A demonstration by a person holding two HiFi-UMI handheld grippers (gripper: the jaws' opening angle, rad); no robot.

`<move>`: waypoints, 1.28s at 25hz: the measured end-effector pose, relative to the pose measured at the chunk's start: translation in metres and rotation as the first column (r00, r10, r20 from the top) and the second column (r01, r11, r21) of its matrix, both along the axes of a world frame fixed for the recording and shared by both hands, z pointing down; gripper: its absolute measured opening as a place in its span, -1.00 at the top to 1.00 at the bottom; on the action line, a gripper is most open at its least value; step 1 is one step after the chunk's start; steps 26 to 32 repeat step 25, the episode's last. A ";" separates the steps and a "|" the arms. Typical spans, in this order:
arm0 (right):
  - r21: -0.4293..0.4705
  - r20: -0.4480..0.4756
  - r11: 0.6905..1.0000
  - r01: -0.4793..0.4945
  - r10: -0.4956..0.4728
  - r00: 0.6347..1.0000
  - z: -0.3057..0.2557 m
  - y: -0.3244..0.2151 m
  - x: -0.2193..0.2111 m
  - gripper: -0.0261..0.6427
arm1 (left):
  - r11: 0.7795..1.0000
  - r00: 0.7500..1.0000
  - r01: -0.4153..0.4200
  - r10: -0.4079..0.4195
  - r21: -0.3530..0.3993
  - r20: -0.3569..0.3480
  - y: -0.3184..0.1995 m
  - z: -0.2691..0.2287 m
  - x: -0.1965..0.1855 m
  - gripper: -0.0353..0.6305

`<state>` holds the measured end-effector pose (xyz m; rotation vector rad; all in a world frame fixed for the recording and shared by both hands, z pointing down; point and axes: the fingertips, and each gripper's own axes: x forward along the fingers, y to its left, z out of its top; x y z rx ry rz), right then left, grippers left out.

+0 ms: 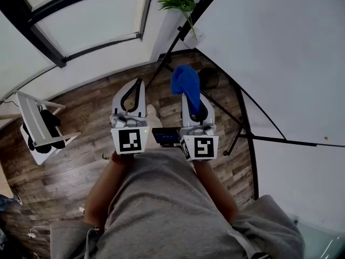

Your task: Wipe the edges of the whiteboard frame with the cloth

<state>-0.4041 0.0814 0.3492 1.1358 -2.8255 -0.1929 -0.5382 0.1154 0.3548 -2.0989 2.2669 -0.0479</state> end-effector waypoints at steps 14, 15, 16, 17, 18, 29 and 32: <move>-0.014 -0.029 0.999 0.030 -0.030 0.999 0.015 0.003 0.001 0.67 | 1.000 0.999 0.012 -0.013 -0.014 -0.044 0.010 0.011 -0.001 0.87; -0.013 -0.031 0.999 0.032 -0.032 0.999 0.015 0.004 0.002 0.67 | 1.000 0.999 0.010 -0.011 -0.013 -0.046 0.010 0.010 0.000 0.87; -0.011 -0.037 0.999 0.035 -0.036 0.999 0.014 0.006 0.002 0.67 | 1.000 0.999 0.009 -0.009 -0.013 -0.049 0.011 0.009 0.001 0.87; -0.008 -0.045 0.999 0.040 -0.040 0.998 0.013 0.008 0.001 0.67 | 1.000 0.998 0.007 -0.008 -0.016 -0.055 0.013 0.009 0.001 0.87; -0.006 -0.050 0.999 0.044 -0.045 0.998 0.012 0.010 0.001 0.67 | 1.000 0.998 0.006 -0.007 -0.019 -0.061 0.014 0.009 0.001 0.87; -0.016 -0.092 0.994 0.111 -0.112 0.989 0.012 0.019 0.002 0.67 | 1.000 0.991 0.016 -0.017 -0.014 -0.130 0.024 0.010 0.002 0.87; -0.016 -0.092 0.994 0.111 -0.112 0.989 0.012 0.019 0.002 0.67 | 1.000 0.991 0.016 -0.017 -0.014 -0.130 0.024 0.010 0.002 0.87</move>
